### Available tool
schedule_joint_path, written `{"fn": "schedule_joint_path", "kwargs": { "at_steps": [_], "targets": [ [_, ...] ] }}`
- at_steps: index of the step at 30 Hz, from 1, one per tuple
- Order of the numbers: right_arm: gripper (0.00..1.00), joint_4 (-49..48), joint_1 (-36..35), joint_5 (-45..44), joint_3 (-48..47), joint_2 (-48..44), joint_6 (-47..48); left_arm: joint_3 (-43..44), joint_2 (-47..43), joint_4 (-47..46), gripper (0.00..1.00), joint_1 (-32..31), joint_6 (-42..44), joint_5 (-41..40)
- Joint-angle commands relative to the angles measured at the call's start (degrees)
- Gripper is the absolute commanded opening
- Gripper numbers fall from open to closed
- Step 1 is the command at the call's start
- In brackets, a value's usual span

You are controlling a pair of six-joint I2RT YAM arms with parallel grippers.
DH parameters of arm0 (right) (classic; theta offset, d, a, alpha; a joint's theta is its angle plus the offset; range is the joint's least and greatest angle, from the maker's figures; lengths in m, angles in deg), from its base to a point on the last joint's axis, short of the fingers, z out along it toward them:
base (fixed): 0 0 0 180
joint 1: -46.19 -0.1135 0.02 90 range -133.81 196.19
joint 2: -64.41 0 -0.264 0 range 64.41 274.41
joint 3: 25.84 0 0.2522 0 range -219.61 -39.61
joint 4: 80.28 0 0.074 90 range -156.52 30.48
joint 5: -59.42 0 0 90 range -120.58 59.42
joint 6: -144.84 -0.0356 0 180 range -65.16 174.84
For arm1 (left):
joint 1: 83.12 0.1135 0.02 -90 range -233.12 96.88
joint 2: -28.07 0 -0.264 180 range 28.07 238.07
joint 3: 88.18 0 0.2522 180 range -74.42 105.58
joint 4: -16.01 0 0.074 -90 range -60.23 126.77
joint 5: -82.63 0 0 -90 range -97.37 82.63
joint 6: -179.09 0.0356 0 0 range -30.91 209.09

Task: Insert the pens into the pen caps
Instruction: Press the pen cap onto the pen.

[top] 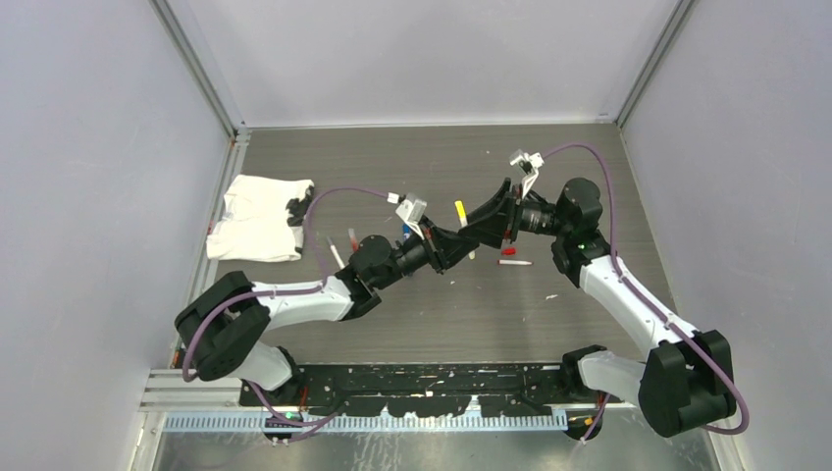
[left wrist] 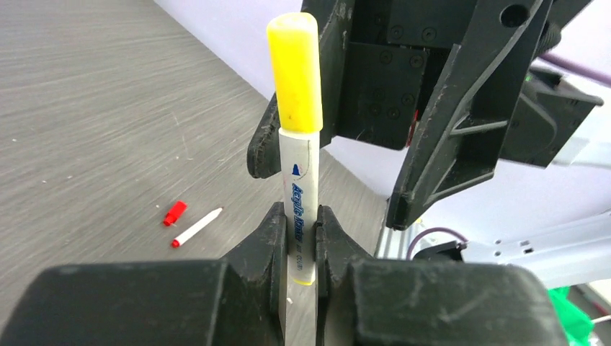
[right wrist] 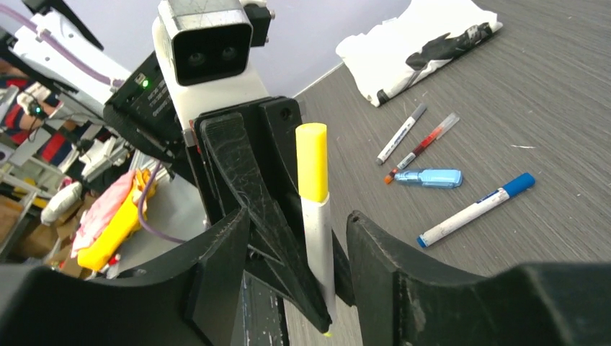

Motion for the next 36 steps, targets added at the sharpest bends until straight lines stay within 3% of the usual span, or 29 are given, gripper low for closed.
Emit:
{"fn": "schedule_joint_path", "kwargs": {
  "at_steps": [1, 5, 8, 10, 14, 20, 27, 36],
  "targets": [
    [0.6, 5.6, 0.5, 5.6, -4.2, -2.1, 7.2, -1.6, -3.3, 0.7, 0.01, 0.3, 8.1, 2.1],
    [0.62, 21.8, 0.6, 7.7, -7.8, -2.3, 20.3, -3.3, -4.8, 1.3, 0.01, 0.3, 11.4, 2.1],
    [0.63, 46.6, 0.6, 7.4, -14.0, -2.2, 42.5, -4.4, -6.3, 1.6, 0.01, 0.3, 14.3, 3.4],
    [0.64, 57.9, 0.7, 7.1, -17.8, -2.3, 52.8, -4.8, -7.4, 3.0, 0.0, 0.3, 15.9, 4.8],
    [0.65, 67.5, 2.6, 10.4, -22.6, -2.8, 59.2, -5.5, -9.5, 6.8, 0.01, 0.3, 18.3, 8.6],
    [0.65, 62.5, 2.5, 14.5, -23.1, -0.9, 47.1, -6.5, -12.2, 11.9, 0.01, 0.4, 20.0, 14.3],
    [0.64, 50.4, -2.4, 9.3, -21.9, 0.6, 31.8, -4.9, -10.7, 13.8, 0.0, 0.4, 19.8, 18.6],
    [0.54, 51.2, -5.1, 5.0, -21.6, 2.6, 32.5, -3.8, -9.1, 12.8, 0.01, 0.4, 18.0, 20.1]
  ]
}}
